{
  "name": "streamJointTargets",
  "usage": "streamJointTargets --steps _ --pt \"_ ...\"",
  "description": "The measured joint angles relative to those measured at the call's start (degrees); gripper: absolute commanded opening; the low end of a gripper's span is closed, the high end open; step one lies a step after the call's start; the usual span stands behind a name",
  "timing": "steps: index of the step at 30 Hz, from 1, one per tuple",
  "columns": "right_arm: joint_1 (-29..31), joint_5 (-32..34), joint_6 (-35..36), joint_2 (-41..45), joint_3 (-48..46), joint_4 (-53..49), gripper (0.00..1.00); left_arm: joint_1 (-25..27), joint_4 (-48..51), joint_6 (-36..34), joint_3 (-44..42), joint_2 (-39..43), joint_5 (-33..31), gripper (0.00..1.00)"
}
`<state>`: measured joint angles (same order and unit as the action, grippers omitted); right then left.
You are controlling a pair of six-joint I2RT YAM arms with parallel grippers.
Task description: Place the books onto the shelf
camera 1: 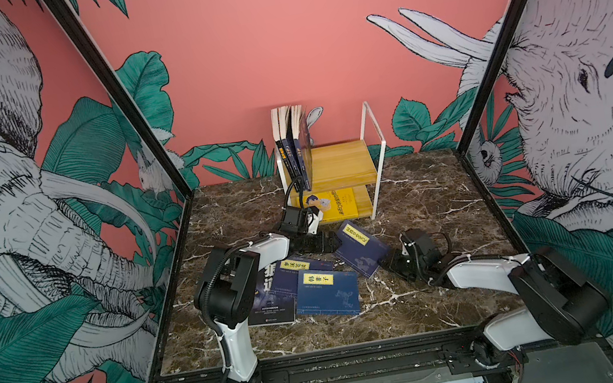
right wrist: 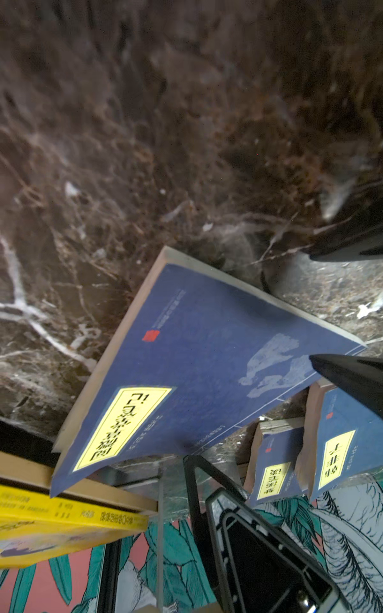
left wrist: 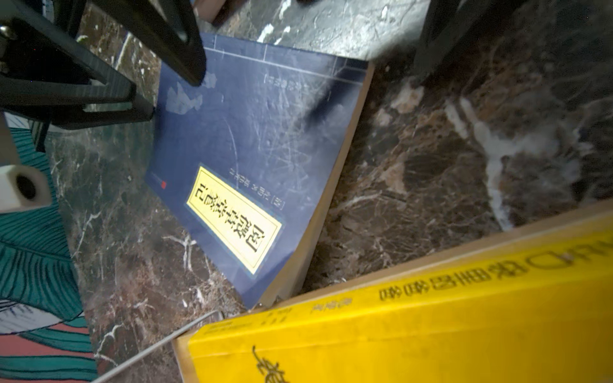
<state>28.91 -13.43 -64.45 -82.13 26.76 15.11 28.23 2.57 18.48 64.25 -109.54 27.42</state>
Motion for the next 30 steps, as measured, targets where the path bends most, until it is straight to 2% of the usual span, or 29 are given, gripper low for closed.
streamJointTargets --steps 5,9,15,20,24,30 --pt "0.0 -1.0 -1.1 -2.6 -0.2 5.2 0.47 0.0 -1.9 1.5 -1.0 0.2 0.6 0.99" --pt "0.0 -1.6 -1.3 -3.1 -0.1 6.3 0.46 0.0 -2.4 2.8 -5.0 3.8 0.5 0.99" --pt "0.0 0.4 1.0 1.8 2.3 -3.5 0.46 0.0 -3.1 3.7 -8.5 8.4 0.6 0.99" --pt "0.0 2.8 1.9 6.9 4.0 -7.8 0.46 -0.1 -5.0 3.8 -11.6 10.8 0.4 0.99" --pt "0.0 4.5 1.7 7.2 3.9 -9.9 0.46 0.0 -12.4 4.2 -15.1 11.1 0.3 0.99" --pt "1.3 5.1 -0.9 3.9 1.7 -8.1 0.45 0.0 -32.2 6.4 -23.3 8.8 0.2 0.99"
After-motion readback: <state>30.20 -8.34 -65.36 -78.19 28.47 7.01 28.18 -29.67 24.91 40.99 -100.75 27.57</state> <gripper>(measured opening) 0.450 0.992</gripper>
